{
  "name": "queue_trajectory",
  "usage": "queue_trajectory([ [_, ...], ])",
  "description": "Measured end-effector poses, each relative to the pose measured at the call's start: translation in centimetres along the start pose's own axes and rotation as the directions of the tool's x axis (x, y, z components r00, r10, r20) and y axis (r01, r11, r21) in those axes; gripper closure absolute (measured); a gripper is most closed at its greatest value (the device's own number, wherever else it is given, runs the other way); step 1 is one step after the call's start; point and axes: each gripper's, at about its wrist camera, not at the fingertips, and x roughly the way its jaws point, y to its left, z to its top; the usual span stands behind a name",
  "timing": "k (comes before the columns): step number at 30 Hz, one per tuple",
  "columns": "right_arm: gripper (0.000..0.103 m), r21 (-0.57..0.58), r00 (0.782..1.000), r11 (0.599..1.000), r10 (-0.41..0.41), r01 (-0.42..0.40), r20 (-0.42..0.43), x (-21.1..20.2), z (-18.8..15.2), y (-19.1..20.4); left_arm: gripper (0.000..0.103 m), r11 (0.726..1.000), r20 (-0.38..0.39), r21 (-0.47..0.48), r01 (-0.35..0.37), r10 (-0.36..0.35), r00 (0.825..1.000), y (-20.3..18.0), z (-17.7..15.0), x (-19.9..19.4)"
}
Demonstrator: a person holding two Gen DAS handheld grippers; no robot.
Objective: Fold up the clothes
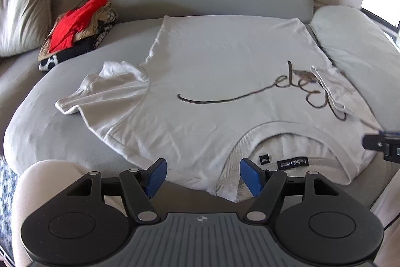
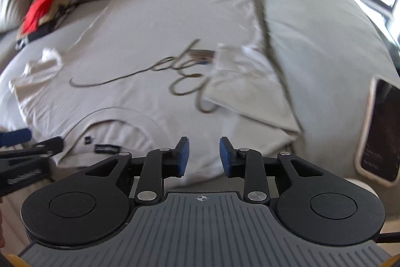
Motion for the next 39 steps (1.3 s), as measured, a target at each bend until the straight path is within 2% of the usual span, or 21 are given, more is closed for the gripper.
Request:
queue_trajectory([
  [1,0.070,-0.010,1.000,1.000,0.008,-0.008,-0.022,0.5,-0.2,0.4,0.035,1.000,-0.008,0.015,-0.001,0.001,1.000,-0.2,-0.2,0.3],
  [3,0.070,-0.029,0.998,0.999,0.019,-0.021,-0.058,1.3,-0.6,1.2,0.035,0.999,-0.072,0.029,0.016,-0.014,0.997,-0.1,-0.7,1.2],
  [7,0.068,-0.029,0.996,0.999,0.024,-0.027,-0.086,0.0,-1.4,1.0,0.035,0.998,-0.110,-0.017,0.062,-0.064,0.992,1.1,-1.2,1.1],
  [10,0.067,0.014,0.997,0.999,0.045,-0.044,-0.070,-0.7,-1.0,0.4,0.035,0.994,-0.070,-0.052,0.093,-0.097,0.993,2.0,-0.8,0.1],
  [12,0.055,0.044,0.996,0.996,0.079,-0.078,-0.026,-1.3,-0.3,0.3,0.035,0.992,-0.024,-0.086,0.098,-0.100,0.995,3.2,-0.2,-0.7],
  [14,0.049,0.084,0.991,0.988,0.129,-0.130,0.022,-2.0,0.6,0.3,0.033,0.982,0.013,-0.161,0.094,-0.093,0.996,5.1,0.8,-1.1],
  [17,0.046,0.123,0.980,0.973,0.189,-0.194,0.058,-2.2,2.1,0.6,0.033,0.938,0.057,-0.334,0.090,-0.075,0.996,9.6,1.9,-1.4],
  [19,0.045,0.133,0.977,0.968,0.204,-0.212,0.068,-2.1,3.0,1.2,0.035,0.885,0.081,-0.460,0.077,-0.045,0.996,13.3,1.9,-1.4],
  [21,0.044,0.138,0.973,0.964,0.219,-0.228,0.079,-2.0,3.7,1.8,0.040,0.815,0.098,-0.575,0.077,-0.025,0.995,16.8,1.3,-1.2],
  [23,0.044,0.134,0.970,0.961,0.232,-0.240,0.077,-1.8,4.1,2.4,0.042,0.722,0.126,-0.683,0.109,-0.031,0.992,20.2,0.6,-0.6],
  [26,0.043,0.128,0.970,0.962,0.236,-0.242,0.059,-1.4,4.2,3.2,0.047,0.554,0.171,-0.812,0.181,-0.070,0.983,24.5,-0.2,1.4],
  [28,0.043,0.124,0.971,0.963,0.235,-0.239,0.046,-1.2,4.1,3.6,0.054,0.453,0.207,-0.862,0.228,-0.097,0.974,26.5,-0.5,3.1],
  [29,0.044,0.122,0.971,0.964,0.234,-0.237,0.040,-1.1,4.1,3.8,0.055,0.420,0.214,-0.875,0.239,-0.106,0.971,27.2,-0.3,4.0],
  [31,0.043,0.125,0.973,0.965,0.229,-0.231,0.028,-0.9,3.9,3.9,0.056,0.415,0.207,-0.879,0.234,-0.110,0.972,27.9,0.4,5.5],
  [35,0.043,0.131,0.977,0.968,0.211,-0.212,0.019,-0.8,3.8,3.7,0.056,0.504,0.184,-0.836,0.218,-0.116,0.976,28.1,2.6,7.3],
  [36,0.043,0.133,0.977,0.968,0.210,-0.211,0.020,-0.8,3.8,3.5,0.055,0.512,0.179,-0.831,0.217,-0.124,0.976,28.3,2.9,7.8],
  [39,0.044,0.139,0.976,0.967,0.215,-0.216,0.022,-0.9,3.7,3.4,0.053,0.510,0.170,-0.826,0.241,-0.182,0.969,28.9,3.6,9.4],
])
